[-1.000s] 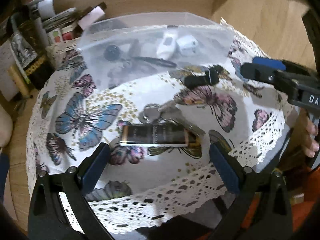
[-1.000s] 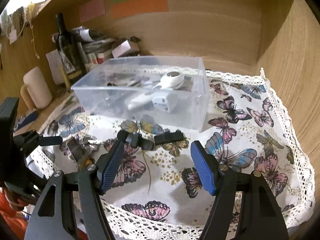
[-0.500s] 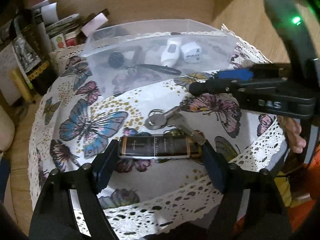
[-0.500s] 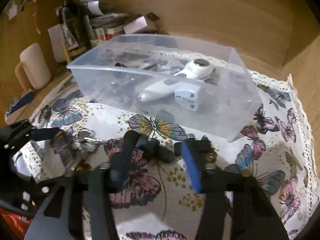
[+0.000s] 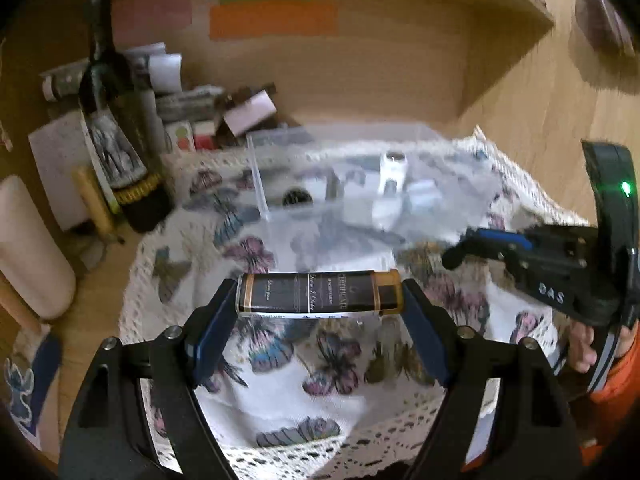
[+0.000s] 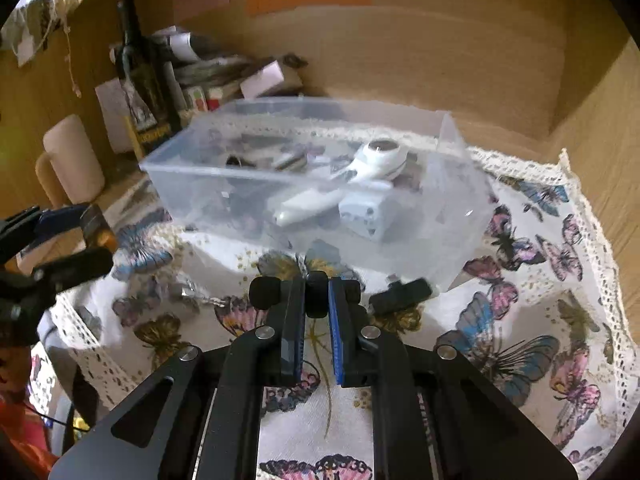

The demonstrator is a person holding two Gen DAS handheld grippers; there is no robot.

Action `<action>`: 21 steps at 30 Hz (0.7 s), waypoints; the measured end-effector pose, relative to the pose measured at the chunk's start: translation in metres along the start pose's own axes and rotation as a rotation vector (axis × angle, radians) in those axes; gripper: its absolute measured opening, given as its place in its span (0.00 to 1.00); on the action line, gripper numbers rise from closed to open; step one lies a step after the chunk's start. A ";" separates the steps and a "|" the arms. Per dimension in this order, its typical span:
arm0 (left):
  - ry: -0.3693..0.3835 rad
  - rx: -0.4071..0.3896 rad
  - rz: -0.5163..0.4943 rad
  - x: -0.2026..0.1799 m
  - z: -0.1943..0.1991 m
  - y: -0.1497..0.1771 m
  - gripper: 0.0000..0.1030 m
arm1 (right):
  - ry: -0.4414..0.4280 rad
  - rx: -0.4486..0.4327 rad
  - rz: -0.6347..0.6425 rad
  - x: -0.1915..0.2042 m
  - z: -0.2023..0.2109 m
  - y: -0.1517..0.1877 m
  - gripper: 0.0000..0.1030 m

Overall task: Organize rigid objects
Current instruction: 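Grasp the black-and-gold cylinder with the left tool while the right tool grasps a black connector, then lower both held items into the clear box and release them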

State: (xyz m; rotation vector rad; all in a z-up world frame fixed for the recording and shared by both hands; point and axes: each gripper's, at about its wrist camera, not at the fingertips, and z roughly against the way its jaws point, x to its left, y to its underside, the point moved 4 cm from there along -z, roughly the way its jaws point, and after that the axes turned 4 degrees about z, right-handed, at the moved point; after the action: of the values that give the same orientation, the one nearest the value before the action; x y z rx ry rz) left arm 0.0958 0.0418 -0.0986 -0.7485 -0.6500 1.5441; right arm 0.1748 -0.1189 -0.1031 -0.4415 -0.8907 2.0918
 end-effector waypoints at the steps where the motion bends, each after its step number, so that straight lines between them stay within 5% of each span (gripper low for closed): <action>1: 0.000 -0.013 0.004 0.001 0.002 -0.005 0.78 | 0.003 -0.019 0.001 0.000 0.006 -0.003 0.10; 14: 0.022 -0.103 -0.028 -0.008 0.005 -0.062 0.78 | 0.048 -0.195 -0.015 -0.018 0.047 -0.047 0.10; 21: -0.018 -0.095 -0.058 -0.010 -0.022 -0.085 0.78 | 0.060 -0.190 -0.026 -0.029 0.029 -0.068 0.10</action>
State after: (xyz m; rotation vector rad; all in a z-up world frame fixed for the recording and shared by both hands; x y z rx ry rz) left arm 0.1674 0.0402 -0.0463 -0.7809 -0.7560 1.4771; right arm 0.2127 -0.1249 -0.0334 -0.5857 -1.0582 1.9686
